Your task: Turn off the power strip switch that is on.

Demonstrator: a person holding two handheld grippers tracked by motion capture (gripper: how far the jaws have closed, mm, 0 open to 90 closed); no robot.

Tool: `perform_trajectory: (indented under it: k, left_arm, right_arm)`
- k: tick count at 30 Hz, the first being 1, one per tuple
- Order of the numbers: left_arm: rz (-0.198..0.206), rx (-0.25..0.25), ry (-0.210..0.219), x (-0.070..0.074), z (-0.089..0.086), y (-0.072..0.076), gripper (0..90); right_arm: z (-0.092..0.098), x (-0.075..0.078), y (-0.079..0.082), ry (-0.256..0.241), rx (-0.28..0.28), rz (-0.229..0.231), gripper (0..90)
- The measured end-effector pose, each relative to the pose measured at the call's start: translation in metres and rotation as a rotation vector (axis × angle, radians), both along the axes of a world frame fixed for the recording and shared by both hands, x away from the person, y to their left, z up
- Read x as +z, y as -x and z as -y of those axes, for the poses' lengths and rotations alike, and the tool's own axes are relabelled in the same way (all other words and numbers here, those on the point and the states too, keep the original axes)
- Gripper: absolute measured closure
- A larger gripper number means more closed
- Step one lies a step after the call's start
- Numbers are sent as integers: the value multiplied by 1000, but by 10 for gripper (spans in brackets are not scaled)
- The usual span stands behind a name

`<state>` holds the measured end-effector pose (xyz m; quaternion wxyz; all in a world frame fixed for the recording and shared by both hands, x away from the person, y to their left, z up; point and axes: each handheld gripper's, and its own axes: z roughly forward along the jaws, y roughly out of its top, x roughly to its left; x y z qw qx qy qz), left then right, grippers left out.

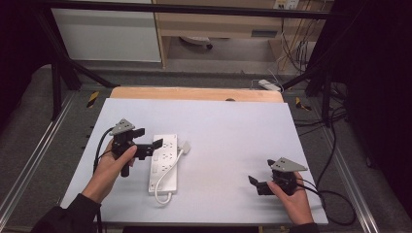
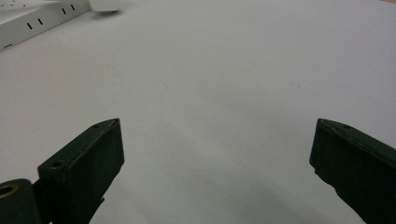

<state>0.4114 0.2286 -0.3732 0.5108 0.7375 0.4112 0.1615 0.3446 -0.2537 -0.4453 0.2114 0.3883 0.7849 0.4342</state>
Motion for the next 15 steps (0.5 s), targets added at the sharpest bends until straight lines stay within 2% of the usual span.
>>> perform_trajectory:
  k: [15]
  left_arm:
    - [8,-1,1,13,-14,16,61]
  right_arm:
    - [0,0,0,0,0,-2,34]
